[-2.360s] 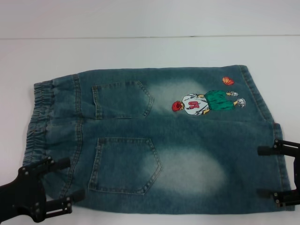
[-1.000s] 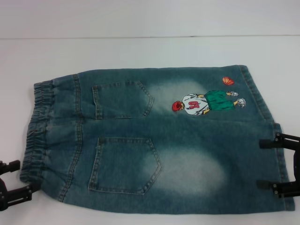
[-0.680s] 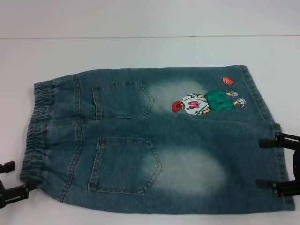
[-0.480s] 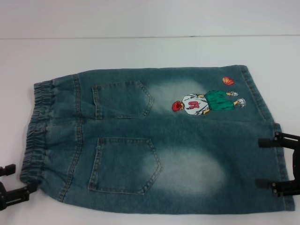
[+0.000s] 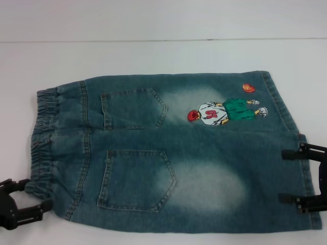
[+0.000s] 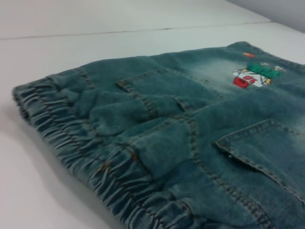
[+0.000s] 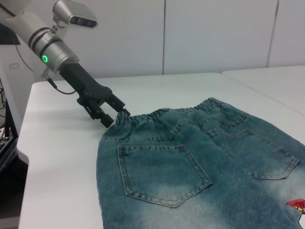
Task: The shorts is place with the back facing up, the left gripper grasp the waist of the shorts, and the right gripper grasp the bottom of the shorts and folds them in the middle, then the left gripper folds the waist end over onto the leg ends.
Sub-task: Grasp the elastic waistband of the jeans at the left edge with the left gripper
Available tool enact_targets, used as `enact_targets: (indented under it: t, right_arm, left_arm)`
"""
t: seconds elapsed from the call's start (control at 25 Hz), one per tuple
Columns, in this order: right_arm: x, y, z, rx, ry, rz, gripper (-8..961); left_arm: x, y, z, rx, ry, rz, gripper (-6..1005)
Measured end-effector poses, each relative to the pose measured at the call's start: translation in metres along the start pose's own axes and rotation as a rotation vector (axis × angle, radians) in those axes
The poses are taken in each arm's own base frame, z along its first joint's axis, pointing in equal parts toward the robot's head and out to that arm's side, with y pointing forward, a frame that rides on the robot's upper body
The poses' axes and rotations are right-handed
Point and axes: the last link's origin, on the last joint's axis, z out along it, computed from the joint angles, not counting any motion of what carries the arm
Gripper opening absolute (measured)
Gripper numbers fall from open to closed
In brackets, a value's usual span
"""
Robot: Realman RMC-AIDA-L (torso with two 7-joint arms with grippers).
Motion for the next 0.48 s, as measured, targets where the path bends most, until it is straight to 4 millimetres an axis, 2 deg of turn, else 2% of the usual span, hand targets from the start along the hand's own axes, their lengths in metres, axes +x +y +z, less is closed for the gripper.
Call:
enact_targets:
  t: [0.2,0.48]
  right_arm:
    - [0.0001,0.0001,-0.0001,0.001,0.0,0.001,946]
    - [0.0002,-0.0003,-0.0003,0.003,0.0,0.003,945]
  left_arm:
    - [0.0025,0.0016,0.0045,-0.021,-0.006,0.012,873]
    - [0.0061,-0.0004,0.0063,-0.015,0.005,0.019,727]
